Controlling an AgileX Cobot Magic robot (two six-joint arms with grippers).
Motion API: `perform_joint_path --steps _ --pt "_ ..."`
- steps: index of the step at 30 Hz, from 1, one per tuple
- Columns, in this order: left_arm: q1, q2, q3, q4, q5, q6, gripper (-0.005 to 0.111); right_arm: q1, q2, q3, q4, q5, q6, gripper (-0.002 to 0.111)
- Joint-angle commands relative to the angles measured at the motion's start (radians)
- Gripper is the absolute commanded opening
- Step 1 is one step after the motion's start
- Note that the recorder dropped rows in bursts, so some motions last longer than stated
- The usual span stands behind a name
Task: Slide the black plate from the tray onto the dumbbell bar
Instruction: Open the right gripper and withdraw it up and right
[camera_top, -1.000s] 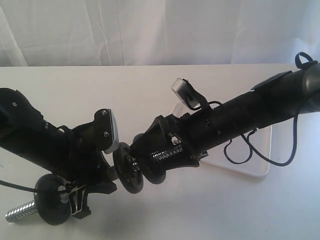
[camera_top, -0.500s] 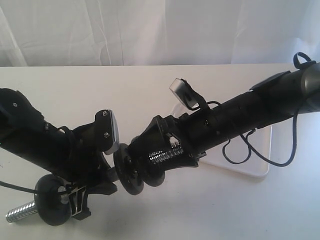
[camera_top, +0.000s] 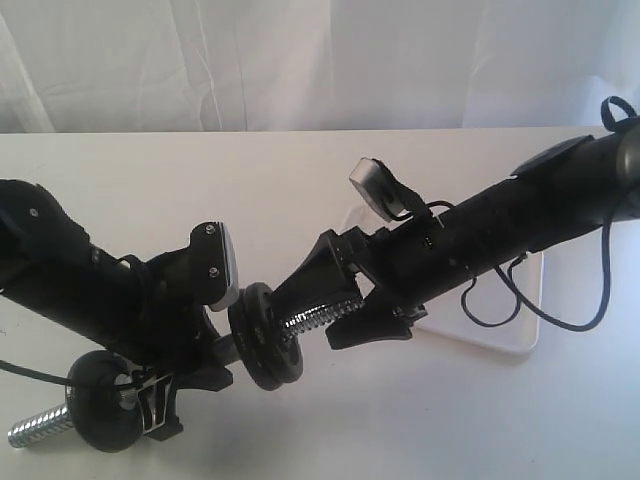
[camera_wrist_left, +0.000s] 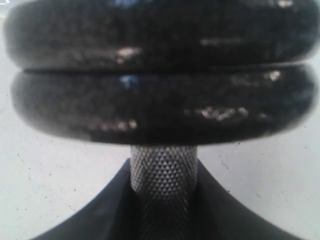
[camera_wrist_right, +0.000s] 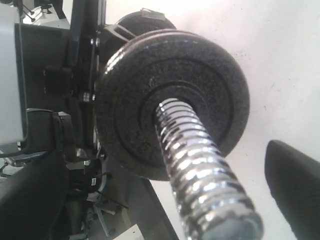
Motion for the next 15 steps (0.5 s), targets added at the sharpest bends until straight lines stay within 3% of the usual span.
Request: perform_joint_path --steps 1,15 --pt "-0.003 -0.047 -0.03 -0.106 0.002 -0.01 0.0 -0.031 -0.01 -0.009 -0.017 0.011 0.031 0.101" --pt "-0.003 -0.047 -0.03 -0.106 0.004 0.002 0.0 -0.122 -0.01 -0.114 -0.147 0.041 0.096 0.1"
